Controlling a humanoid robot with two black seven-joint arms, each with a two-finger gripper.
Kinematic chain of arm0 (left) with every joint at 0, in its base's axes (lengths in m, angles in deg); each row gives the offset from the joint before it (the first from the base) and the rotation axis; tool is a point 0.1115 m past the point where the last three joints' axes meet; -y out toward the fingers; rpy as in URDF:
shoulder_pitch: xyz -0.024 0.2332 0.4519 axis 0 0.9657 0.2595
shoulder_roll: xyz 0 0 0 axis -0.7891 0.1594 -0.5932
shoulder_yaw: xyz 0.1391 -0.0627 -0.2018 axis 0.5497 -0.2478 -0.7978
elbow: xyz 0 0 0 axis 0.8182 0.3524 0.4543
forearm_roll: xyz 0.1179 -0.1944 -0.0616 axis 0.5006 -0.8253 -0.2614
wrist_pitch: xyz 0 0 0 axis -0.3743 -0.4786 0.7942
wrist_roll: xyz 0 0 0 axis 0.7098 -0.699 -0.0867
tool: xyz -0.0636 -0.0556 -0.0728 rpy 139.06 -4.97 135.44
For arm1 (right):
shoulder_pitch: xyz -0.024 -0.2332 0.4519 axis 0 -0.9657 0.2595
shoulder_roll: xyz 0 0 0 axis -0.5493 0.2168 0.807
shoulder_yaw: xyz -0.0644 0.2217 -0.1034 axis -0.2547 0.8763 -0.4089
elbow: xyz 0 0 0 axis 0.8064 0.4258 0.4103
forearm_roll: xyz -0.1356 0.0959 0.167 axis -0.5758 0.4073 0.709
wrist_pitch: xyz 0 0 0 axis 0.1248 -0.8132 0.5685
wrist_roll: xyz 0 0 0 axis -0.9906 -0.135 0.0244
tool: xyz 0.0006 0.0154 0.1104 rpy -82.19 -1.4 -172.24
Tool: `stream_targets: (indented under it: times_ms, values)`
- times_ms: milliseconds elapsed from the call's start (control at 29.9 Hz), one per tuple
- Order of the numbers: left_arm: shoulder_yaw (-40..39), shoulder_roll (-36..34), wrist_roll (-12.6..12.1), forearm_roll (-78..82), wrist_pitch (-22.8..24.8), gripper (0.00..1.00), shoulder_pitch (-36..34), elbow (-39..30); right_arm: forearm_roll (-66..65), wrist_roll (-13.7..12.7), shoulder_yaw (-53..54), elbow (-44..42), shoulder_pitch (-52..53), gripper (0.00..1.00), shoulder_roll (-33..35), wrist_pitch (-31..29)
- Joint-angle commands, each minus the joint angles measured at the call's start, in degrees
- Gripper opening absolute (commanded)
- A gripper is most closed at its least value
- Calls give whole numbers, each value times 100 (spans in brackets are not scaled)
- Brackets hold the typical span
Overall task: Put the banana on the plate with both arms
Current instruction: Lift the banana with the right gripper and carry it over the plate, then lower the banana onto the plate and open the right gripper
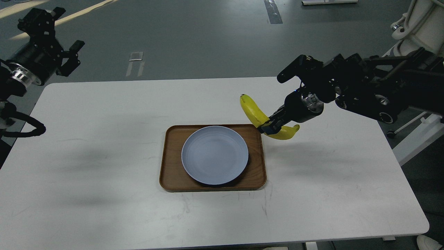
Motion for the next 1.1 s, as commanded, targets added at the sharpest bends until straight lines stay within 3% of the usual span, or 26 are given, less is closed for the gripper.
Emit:
stream_targets:
  times_ms: [0, 301, 568, 669, 802, 903, 970, 1070]
  values:
    - [1, -16, 0, 0, -1, 98, 1, -58, 259, -2, -39, -98, -94, 9, -380, 0]
    - [-8, 10, 0, 0, -1, 98, -7, -67, 663, -2, -39, -775, -463, 9, -1312, 0]
    - [1, -95, 0, -9, -1, 98, 1, -111, 893, -2, -48, -969, -516, 12, -1524, 0]
    - [1, -131, 0, 0, -1, 98, 10, -111, 893, -2, -48, -1039, -586, 21, -1612, 0]
    - [-8, -157, 0, -9, -1, 98, 10, -111, 910, -24, -30, -1092, -595, 62, -1664, 0]
    - [-8, -166, 0, -9, -1, 98, 10, -111, 910, -24, -30, -1109, -595, 84, -1665, 0]
    - [1, -166, 0, -9, -1, 98, 10, -111, 919, -24, 5, -1136, -595, 95, -1647, 0]
    - [-8, -157, 0, -9, -1, 98, 10, -111, 1198, -33, 31, -1136, -543, 98, -1594, 0]
